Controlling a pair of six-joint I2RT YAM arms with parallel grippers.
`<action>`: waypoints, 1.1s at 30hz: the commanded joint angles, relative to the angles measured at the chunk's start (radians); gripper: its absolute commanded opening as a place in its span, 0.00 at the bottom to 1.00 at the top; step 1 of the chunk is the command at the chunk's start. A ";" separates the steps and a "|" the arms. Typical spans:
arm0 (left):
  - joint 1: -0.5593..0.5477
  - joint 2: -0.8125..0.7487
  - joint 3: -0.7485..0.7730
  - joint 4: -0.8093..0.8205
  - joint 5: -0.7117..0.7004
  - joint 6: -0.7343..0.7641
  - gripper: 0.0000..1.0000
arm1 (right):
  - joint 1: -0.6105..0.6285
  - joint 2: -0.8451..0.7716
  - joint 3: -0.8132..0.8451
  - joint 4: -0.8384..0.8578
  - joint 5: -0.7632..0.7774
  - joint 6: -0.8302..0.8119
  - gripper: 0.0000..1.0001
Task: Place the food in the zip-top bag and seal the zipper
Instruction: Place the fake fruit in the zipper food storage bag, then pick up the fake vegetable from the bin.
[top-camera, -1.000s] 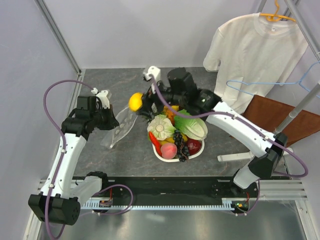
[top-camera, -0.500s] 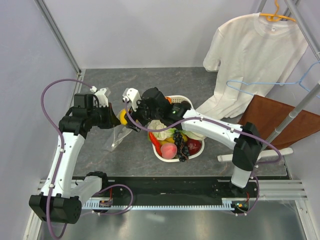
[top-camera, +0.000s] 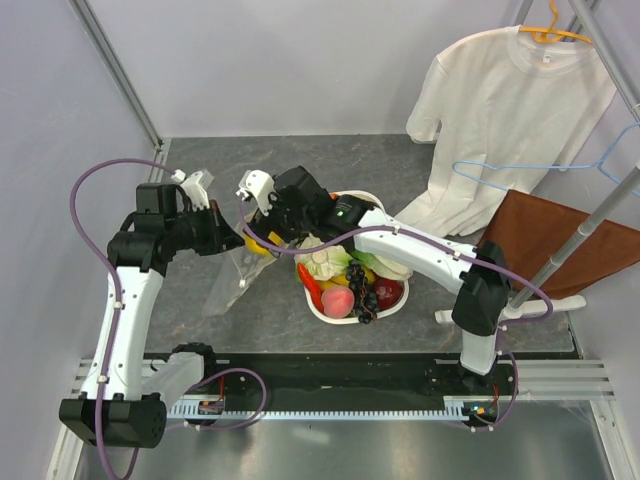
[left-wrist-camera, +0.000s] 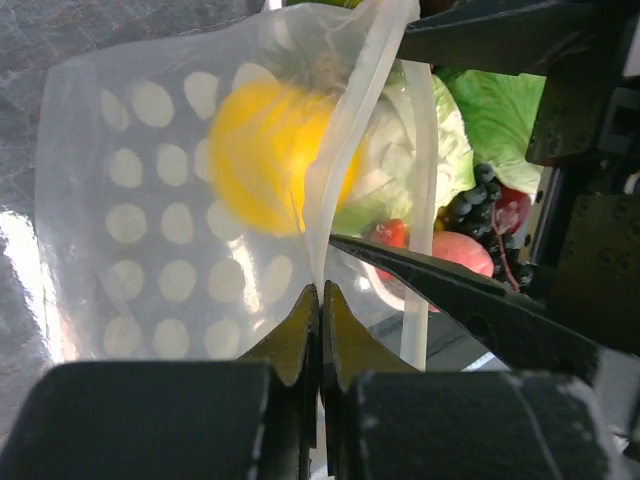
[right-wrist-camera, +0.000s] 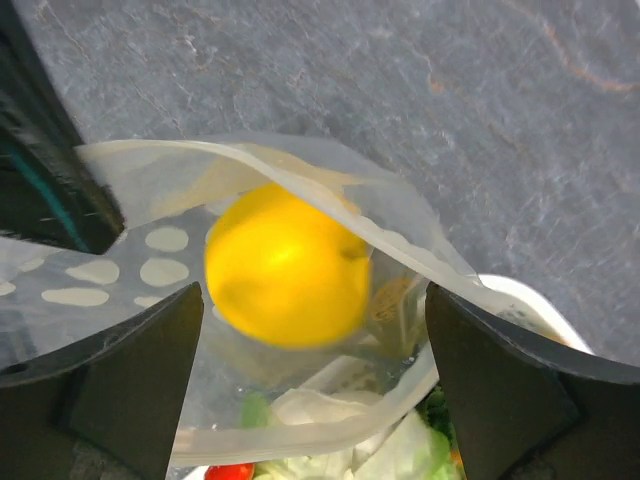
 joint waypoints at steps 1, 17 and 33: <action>0.013 0.022 0.027 -0.018 0.076 -0.101 0.02 | 0.003 -0.073 0.088 -0.052 -0.094 -0.075 0.98; 0.012 -0.045 -0.080 0.062 0.098 -0.103 0.02 | -0.284 -0.173 0.169 -0.775 -0.016 -0.072 0.98; 0.012 -0.096 -0.114 0.060 0.069 -0.078 0.02 | -0.391 0.132 0.359 -1.015 -0.076 -0.106 0.98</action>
